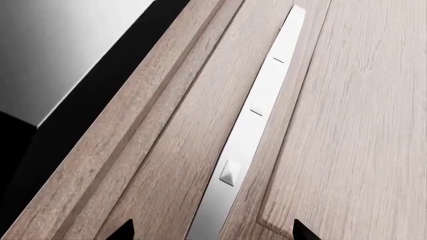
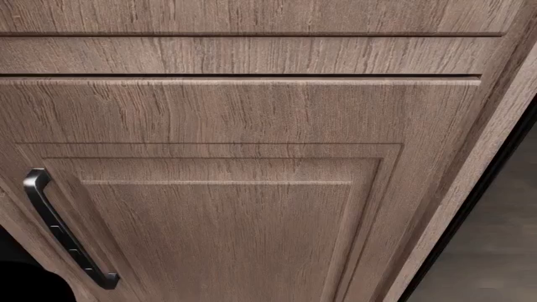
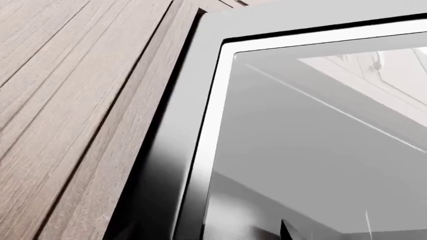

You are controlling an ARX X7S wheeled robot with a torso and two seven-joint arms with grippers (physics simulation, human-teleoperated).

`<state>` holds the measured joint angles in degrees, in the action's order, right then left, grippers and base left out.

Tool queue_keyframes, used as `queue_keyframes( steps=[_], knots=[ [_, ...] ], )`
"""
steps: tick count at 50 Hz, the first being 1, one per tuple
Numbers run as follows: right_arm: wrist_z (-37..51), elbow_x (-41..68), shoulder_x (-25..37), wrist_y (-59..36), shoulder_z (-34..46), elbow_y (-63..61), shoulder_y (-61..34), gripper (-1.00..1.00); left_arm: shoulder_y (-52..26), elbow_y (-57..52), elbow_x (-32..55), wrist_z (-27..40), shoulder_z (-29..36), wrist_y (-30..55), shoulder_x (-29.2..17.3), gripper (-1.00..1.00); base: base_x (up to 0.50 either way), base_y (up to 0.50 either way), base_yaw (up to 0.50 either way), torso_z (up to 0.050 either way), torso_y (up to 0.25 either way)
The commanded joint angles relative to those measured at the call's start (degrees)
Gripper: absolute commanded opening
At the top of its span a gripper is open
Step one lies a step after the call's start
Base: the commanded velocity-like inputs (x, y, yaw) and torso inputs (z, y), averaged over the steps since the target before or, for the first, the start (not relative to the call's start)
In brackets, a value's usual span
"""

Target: Close the microwave door

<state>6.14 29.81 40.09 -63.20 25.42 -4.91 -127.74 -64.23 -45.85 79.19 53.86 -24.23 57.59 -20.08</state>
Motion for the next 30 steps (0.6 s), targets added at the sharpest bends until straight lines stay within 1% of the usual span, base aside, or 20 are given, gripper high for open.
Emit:
queue_keyframes(
  steps=[1, 13, 30],
  knots=[
    [0.53, 1.09, 0.05, 0.84, -3.47, 1.38, 1.65, 1.00, 0.29, 0.00, 0.41, 0.23, 0.58, -0.32, -0.18, 1.00, 0.00, 0.00, 0.00, 0.000, 0.000],
    [1.52, 2.38, -0.17, 1.71, -7.52, 2.86, 3.24, 1.00, 0.42, -0.14, 0.61, 0.43, 0.89, -0.71, -0.43, 1.00, 0.00, 0.00, 0.00, 0.000, 0.000],
    [0.62, 2.92, -0.80, 3.87, -9.80, 6.31, 3.23, 1.00, 0.90, -0.48, 0.61, 0.42, 1.41, -1.29, -0.64, 1.00, 0.00, 0.00, 0.00, 0.000, 0.000]
  ],
)
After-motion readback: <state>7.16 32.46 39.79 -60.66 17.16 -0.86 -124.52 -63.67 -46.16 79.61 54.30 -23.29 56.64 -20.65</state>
